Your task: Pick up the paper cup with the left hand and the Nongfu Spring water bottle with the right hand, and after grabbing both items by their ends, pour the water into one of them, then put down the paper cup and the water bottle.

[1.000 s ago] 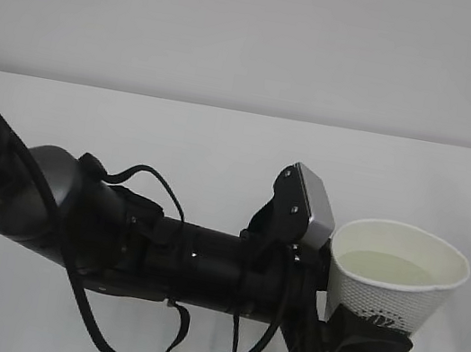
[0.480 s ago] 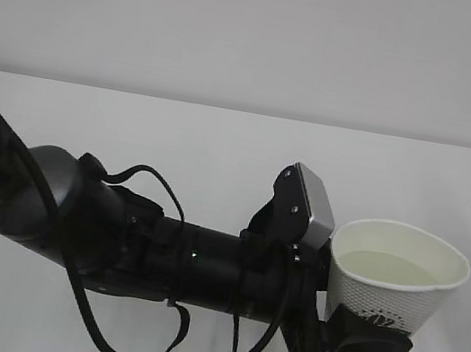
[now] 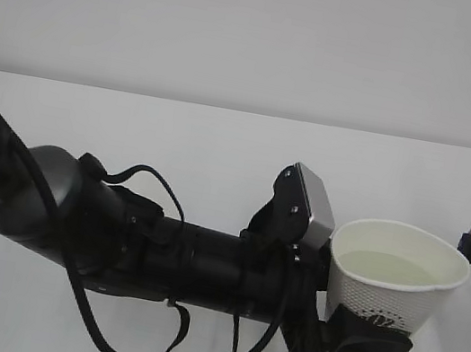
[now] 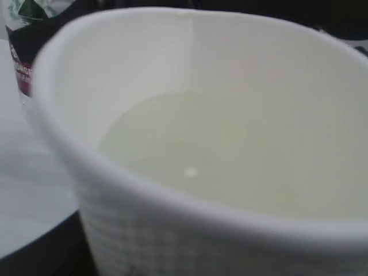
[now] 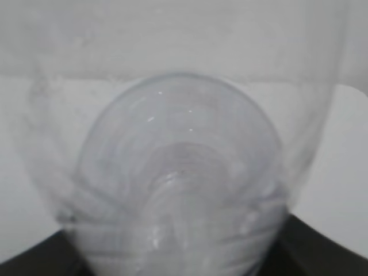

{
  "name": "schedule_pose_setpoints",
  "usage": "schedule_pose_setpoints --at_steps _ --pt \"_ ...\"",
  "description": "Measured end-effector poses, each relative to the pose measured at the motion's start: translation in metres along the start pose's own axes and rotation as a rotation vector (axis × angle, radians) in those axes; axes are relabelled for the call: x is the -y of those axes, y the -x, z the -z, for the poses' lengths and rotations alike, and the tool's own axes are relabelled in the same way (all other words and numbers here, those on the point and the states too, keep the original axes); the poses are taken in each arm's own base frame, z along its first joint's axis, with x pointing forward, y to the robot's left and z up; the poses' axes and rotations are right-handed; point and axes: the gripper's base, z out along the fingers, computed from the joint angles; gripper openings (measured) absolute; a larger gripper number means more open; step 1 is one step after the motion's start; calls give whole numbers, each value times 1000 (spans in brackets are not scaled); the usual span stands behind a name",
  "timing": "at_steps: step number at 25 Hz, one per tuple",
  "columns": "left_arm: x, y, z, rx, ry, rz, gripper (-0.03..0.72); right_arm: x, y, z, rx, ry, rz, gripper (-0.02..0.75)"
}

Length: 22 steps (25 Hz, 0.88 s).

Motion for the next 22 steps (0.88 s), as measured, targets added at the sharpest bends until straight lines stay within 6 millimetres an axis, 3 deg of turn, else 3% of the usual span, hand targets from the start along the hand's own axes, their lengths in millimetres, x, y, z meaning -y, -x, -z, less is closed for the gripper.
schedule_pose_setpoints --at_steps 13,22 --pt "0 0 0 -1 0 0 510 -4 -22 -20 20 -1 28 413" --pt "0 0 0 -2 1 0 510 -8 -7 -42 66 1 10 413"
